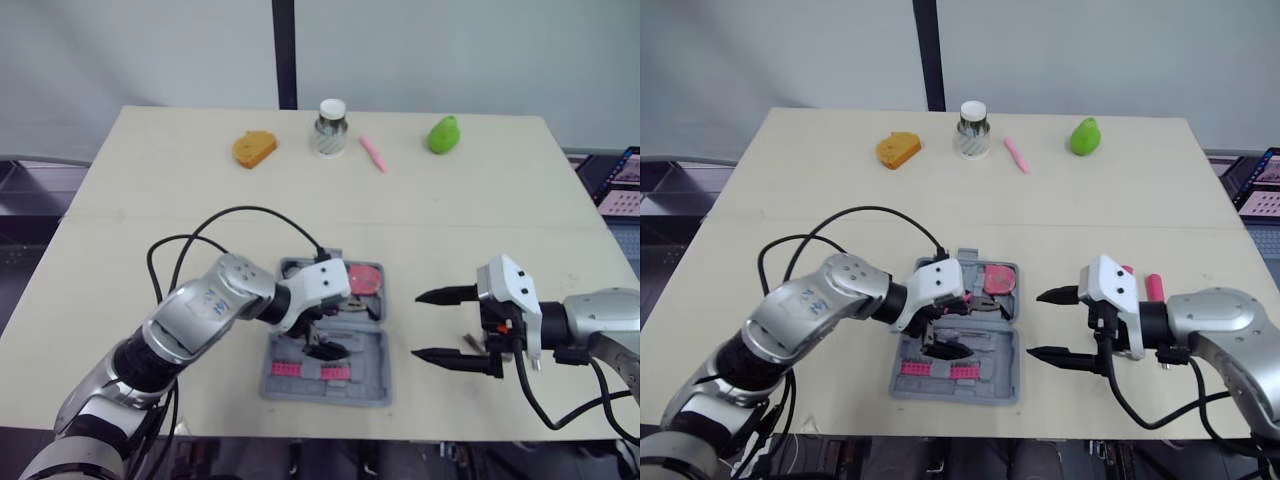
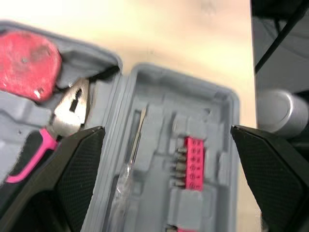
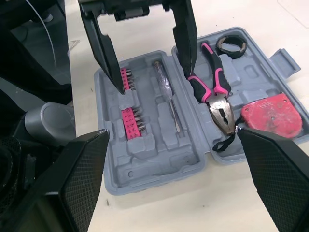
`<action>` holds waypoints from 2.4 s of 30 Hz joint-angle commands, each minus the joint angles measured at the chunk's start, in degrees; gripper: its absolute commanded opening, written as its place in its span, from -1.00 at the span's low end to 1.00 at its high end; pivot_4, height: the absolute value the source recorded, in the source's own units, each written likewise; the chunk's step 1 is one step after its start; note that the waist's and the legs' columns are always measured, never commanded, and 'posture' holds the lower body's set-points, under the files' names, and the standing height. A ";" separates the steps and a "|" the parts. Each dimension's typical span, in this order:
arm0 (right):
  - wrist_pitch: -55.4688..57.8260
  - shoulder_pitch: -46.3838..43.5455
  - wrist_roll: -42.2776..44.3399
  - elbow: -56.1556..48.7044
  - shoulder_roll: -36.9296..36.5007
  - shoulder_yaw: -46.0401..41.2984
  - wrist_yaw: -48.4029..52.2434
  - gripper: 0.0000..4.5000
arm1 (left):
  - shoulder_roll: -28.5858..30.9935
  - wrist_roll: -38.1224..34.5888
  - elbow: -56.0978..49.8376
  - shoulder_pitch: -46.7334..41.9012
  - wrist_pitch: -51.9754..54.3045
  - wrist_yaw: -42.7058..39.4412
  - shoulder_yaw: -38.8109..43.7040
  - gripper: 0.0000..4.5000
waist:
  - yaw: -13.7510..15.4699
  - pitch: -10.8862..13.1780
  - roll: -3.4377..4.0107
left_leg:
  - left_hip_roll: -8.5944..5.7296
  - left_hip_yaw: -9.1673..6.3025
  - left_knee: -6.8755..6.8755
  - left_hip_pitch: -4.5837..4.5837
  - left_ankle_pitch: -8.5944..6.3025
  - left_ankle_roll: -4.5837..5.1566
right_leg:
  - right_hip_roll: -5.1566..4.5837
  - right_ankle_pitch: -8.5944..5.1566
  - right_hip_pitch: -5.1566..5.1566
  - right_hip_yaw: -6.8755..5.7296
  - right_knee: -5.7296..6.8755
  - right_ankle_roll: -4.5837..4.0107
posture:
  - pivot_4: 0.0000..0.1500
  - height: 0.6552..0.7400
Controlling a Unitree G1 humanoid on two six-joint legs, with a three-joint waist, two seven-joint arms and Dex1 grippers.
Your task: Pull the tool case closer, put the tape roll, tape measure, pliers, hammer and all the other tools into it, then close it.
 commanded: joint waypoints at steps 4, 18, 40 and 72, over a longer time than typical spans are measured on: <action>-0.95 -2.73 0.09 1.17 -0.01 -0.26 -0.16 1.00 | 3.20 -1.27 2.54 9.40 -18.04 -2.52 6.42 0.88 | -0.55 -0.01 0.01 | 0.01 0.00 -0.08 0.09 0.00 0.00 | 0.00 -0.01 0.04 0.00 0.02 -0.02 | 1.00 1.00; 0.00 -2.34 0.98 0.87 -1.16 -2.60 -0.01 1.00 | -1.10 -0.39 17.16 22.06 -41.12 -5.06 9.89 -0.97 | 0.10 -0.01 0.01 | -0.05 -0.03 -0.03 0.19 -0.02 0.02 | -0.03 0.00 0.22 0.01 -0.08 0.00 | 1.00 1.00; 0.17 -2.06 1.91 1.04 -2.89 -2.94 0.56 1.00 | -3.98 6.39 26.14 23.08 -48.52 -4.74 6.91 -0.97 | 0.00 -0.01 0.02 | -0.04 -0.03 -0.04 0.21 -0.02 0.03 | -0.03 0.00 0.23 0.00 -0.08 0.00 | 1.00 1.00; -0.15 -1.42 1.98 0.68 -3.15 -3.09 0.49 1.00 | -4.61 2.32 22.86 24.14 -44.46 -7.02 9.97 -0.97 | 0.00 -0.01 0.02 | -0.02 -0.06 -0.05 0.25 -0.04 0.02 | -0.04 0.00 0.29 -0.01 -0.12 0.00 | 1.00 1.00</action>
